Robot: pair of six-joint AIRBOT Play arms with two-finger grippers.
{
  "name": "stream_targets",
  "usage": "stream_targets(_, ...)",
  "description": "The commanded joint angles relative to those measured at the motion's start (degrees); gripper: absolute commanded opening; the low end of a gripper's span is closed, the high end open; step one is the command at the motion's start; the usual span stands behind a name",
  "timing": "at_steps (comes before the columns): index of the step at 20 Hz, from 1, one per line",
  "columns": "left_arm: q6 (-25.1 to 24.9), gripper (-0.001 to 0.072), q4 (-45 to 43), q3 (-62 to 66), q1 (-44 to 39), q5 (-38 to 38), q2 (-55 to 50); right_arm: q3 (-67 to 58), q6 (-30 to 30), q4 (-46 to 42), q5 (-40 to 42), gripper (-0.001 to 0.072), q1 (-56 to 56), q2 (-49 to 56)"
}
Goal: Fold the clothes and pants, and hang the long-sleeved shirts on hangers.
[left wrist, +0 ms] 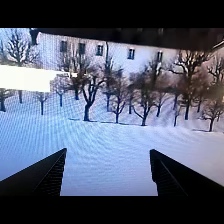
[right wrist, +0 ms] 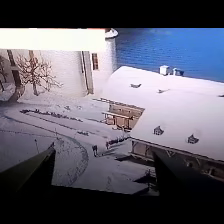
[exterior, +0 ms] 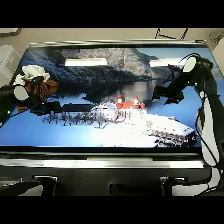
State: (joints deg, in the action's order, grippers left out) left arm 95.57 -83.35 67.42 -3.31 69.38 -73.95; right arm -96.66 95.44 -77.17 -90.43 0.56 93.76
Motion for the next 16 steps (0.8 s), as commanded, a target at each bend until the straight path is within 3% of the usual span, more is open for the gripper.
stream_targets(1,0.0,0.0586,0.0,0.0,0.0,0.0,0.0,0.0,-0.1,0.0,-0.1,0.0696,0.0,0.0)
stream_targets(16,0.0,0.0586,0.0,0.0,0.0,-0.1,0.0,0.0,-0.1,0.0,2.3,0.0696,0.1,0.0)
